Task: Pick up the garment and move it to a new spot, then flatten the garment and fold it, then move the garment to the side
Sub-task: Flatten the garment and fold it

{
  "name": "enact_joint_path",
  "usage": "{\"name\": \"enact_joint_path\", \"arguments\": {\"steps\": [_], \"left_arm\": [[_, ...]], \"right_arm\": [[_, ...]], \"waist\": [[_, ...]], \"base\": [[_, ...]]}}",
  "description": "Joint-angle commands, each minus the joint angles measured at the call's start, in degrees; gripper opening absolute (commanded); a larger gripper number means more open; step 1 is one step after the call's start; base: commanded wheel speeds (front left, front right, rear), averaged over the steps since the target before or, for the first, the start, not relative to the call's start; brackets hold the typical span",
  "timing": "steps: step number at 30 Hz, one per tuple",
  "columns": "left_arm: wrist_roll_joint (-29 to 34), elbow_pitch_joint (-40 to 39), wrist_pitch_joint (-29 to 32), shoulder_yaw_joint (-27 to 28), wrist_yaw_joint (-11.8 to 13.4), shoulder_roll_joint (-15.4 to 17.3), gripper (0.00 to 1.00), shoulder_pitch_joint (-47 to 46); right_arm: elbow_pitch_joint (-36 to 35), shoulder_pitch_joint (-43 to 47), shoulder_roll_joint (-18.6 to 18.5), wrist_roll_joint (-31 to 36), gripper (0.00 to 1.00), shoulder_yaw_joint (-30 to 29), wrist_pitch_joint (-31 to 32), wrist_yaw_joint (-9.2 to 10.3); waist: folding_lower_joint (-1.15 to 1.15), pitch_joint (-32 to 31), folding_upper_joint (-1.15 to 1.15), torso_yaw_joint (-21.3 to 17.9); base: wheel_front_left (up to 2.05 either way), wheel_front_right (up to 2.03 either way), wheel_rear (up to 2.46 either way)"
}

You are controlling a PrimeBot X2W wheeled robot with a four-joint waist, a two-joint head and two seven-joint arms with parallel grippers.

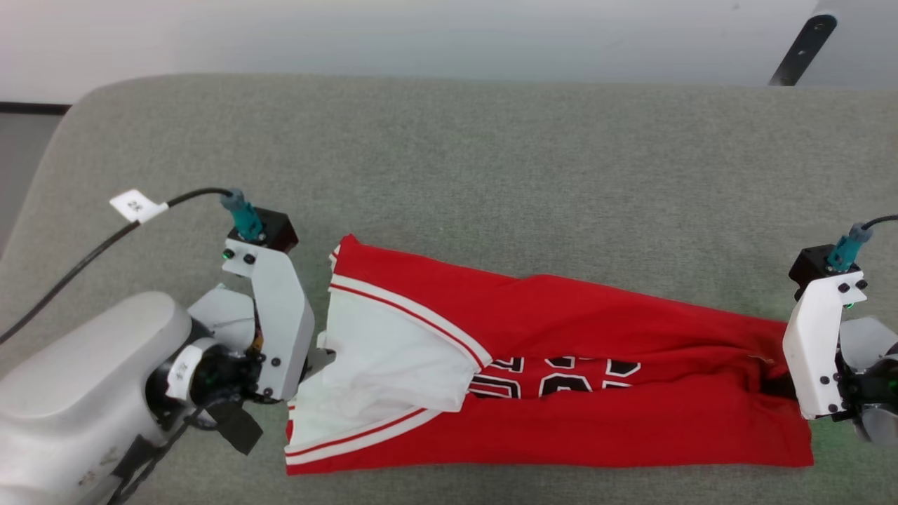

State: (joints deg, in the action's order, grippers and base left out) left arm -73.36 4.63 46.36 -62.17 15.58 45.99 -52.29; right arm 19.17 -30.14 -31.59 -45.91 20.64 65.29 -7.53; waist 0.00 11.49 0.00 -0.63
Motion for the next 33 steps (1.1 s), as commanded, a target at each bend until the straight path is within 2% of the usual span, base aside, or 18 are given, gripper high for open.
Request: {"name": "enact_joint_path", "arguments": {"steps": [1,7,8,11,24,29,33], "left_arm": [[0.0,0.2,-0.4,0.0,-0.1,-0.2,1.00,0.4],[-0.2,1.1,-0.9,0.1,-0.4,-1.0,1.00,0.8],[-0.1,1.3,-1.0,0.1,-0.4,-1.2,1.00,0.8],[-0.3,1.9,-1.3,0.1,-1.0,-1.4,1.00,1.0],[-0.1,3.0,-4.8,0.4,-1.5,-0.2,1.00,3.9],[1.0,2.2,-9.6,1.2,-2.0,0.9,1.00,6.1],[1.7,1.9,-15.9,2.7,-2.4,1.6,1.00,8.6]], "right_arm": [[0.4,1.2,0.9,0.9,0.00,-0.7,0.4,0.10],[2.4,2.6,3.3,3.5,0.00,-2.6,1.3,0.10],[2.7,2.4,3.5,4.1,0.11,-2.8,1.3,0.09],[3.3,1.7,3.8,6.0,1.00,-3.9,1.8,0.10],[-0.7,2.2,5.0,9.9,1.00,-10.6,5.5,0.10],[-5.4,5.0,5.8,10.3,1.00,-14.4,5.9,0.09],[-10.5,8.1,6.0,10.0,1.00,-15.5,1.6,0.10]], "waist": [[0.00,0.4,0.00,0.4],[0.00,0.9,0.00,0.9],[0.00,0.9,0.00,0.9],[0.00,0.7,0.00,0.8],[0.00,-4.6,0.00,-0.9],[0.00,-7.3,0.00,-1.6],[0.00,-9.6,0.00,-1.9]], "base": [[0.00,0.00,0.00],[0.00,0.00,0.00],[0.00,0.00,0.00],[0.00,0.00,0.00],[0.00,0.00,0.00],[0.00,0.00,0.00],[0.00,0.00,0.00]]}}
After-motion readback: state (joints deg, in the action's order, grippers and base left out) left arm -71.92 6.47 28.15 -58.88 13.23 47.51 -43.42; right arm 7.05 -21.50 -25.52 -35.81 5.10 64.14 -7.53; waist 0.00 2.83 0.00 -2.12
